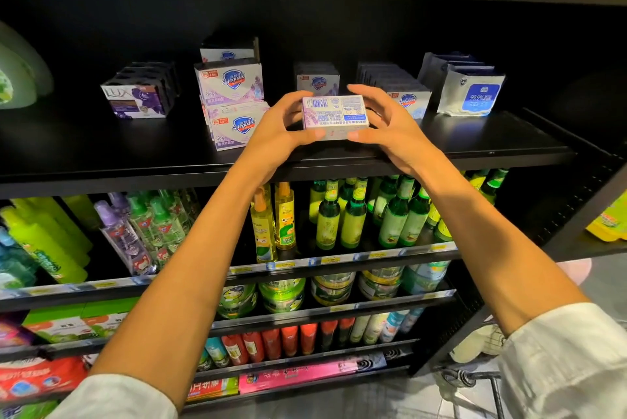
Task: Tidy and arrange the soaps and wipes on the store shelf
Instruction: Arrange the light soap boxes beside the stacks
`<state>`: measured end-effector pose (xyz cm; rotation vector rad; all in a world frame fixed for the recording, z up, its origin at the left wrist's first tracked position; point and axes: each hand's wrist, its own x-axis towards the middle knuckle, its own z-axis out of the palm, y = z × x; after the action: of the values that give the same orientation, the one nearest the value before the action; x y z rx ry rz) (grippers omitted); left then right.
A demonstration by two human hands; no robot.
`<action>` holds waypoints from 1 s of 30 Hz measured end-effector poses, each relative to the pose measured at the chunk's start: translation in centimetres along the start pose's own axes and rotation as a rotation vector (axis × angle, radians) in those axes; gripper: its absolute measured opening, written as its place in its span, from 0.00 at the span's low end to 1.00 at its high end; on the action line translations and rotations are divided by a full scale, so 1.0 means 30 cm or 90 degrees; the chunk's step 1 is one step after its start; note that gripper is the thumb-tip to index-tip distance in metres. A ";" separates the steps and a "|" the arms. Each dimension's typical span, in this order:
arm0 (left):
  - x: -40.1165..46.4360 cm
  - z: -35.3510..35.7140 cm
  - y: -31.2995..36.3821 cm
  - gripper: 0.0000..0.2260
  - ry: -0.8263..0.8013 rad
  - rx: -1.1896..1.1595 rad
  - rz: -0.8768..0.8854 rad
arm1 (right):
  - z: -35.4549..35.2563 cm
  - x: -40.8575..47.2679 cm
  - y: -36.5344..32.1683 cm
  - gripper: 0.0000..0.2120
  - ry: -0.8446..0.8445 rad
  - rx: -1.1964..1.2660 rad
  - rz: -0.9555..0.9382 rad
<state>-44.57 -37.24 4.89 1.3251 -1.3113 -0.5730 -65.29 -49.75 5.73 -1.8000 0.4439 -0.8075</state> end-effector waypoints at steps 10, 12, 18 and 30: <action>-0.022 0.006 0.026 0.36 -0.050 -0.025 0.036 | 0.005 0.003 0.002 0.28 0.034 0.054 0.016; -0.021 0.003 0.022 0.36 -0.058 -0.002 0.044 | 0.004 0.005 0.001 0.28 0.035 0.058 0.022; -0.018 0.001 -0.004 0.27 -0.028 0.046 0.071 | 0.007 0.006 -0.003 0.26 0.022 0.065 0.033; -0.008 0.009 0.004 0.22 -0.001 0.013 0.065 | 0.006 0.001 0.008 0.29 0.034 0.002 -0.029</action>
<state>-44.92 -37.10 4.84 1.2666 -1.3811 -0.4908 -65.12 -49.75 5.48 -1.7945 0.4372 -0.8890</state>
